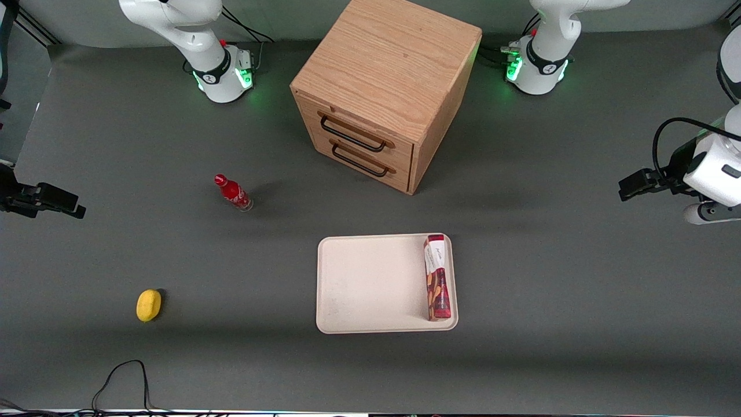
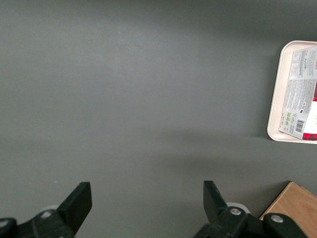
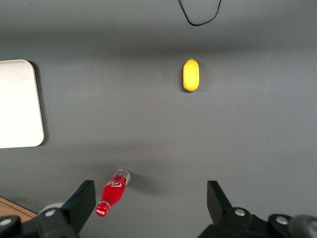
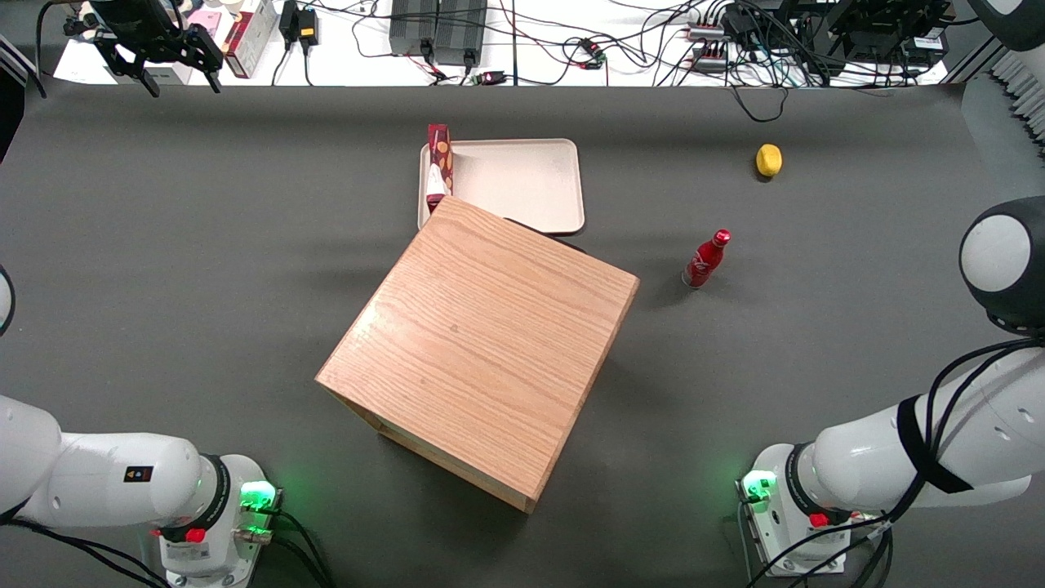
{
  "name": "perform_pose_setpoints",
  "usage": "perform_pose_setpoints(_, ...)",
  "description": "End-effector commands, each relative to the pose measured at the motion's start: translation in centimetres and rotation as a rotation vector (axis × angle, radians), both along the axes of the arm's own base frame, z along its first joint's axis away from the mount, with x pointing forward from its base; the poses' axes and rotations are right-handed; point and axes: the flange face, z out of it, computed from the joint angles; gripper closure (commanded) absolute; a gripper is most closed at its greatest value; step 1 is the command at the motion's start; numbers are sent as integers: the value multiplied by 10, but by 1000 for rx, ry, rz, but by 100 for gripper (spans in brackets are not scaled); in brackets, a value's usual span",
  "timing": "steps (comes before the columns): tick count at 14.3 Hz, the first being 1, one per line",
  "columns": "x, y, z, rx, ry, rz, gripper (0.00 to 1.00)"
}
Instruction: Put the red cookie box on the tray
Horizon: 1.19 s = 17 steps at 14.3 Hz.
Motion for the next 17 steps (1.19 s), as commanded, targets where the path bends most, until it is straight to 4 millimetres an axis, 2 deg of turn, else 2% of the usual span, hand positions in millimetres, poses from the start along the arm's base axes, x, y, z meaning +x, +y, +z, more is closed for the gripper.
perform_pose_setpoints(1, -5, 1, 8, -10, 8, -11, 0)
perform_pose_setpoints(3, -3, 4, 15, -9, 16, -11, 0)
perform_pose_setpoints(17, -5, 8, 10, -34, 59, -20, 0)
